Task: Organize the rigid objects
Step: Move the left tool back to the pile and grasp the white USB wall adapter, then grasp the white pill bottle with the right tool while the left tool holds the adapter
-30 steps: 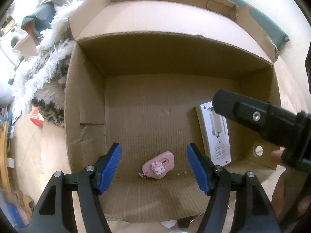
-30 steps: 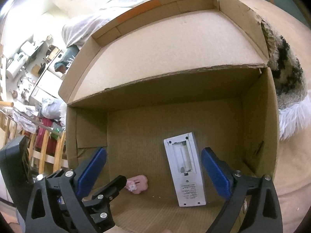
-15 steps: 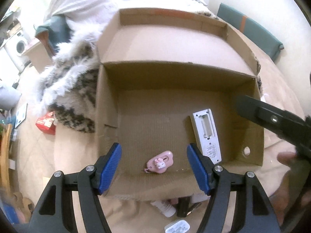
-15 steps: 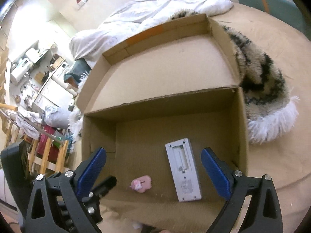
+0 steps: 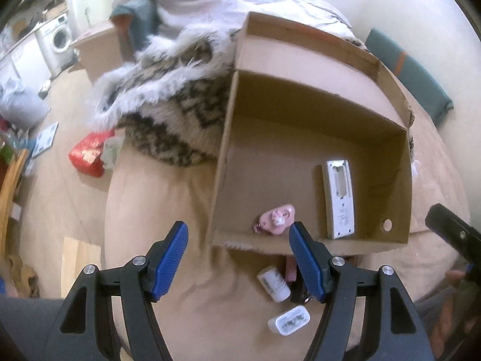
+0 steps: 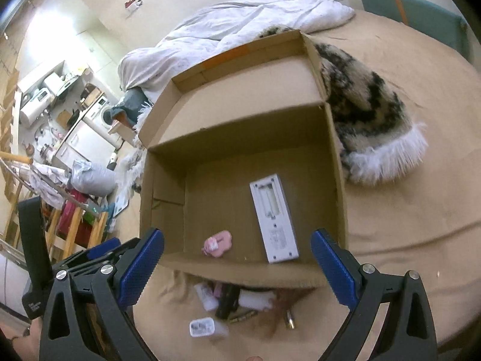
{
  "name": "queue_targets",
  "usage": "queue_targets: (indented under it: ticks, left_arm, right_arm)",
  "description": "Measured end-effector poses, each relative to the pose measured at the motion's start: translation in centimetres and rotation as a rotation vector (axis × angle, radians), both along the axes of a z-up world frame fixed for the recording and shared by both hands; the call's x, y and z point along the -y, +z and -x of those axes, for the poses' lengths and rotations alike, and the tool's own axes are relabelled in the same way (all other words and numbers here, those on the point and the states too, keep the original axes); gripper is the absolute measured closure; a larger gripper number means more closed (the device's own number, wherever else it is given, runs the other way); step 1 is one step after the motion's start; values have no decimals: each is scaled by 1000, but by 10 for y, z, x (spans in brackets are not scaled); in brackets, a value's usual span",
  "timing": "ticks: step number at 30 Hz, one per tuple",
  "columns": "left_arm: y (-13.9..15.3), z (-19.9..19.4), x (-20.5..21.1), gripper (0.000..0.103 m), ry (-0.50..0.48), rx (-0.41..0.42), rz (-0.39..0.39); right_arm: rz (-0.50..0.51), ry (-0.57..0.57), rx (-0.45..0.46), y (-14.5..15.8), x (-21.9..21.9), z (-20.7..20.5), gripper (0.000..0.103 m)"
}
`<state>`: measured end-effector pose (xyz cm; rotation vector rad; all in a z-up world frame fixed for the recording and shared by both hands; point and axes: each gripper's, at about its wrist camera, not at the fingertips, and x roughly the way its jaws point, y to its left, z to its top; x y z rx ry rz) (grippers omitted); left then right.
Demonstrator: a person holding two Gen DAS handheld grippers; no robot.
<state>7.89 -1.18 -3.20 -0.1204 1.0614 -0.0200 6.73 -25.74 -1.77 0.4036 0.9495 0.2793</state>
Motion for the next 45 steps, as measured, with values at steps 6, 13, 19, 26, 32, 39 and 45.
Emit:
queue_targets:
  ticks: [6,13,19,26,32,39,45]
  left_arm:
    - [-34,16,8,36,-44,-148,33]
    - [-69,46,43,36,-73,-234,72]
    - [-88,59,78,36,-149,-241,-1]
    - [-106,52,83,38,-131,-265,-24]
    - [-124,48,79,63,-131,-330,27]
    - [-111,49,82,63,-157,-329,-12]
    - [-81,38,52,63,-110,-318,-43]
  right_arm:
    - [-9,-15,-81,-18,4,15,0]
    - [51,-30,-132,-32,2,21,0]
    - [70,-55,-214,-49,11,20,0]
    - [61,-70,-269,-63,16,17,0]
    - [70,-60,-265,-63,10,15,0]
    - [80,-36,-268,-63,3,13,0]
    - [78,-21,-271,-64,-2,11,0]
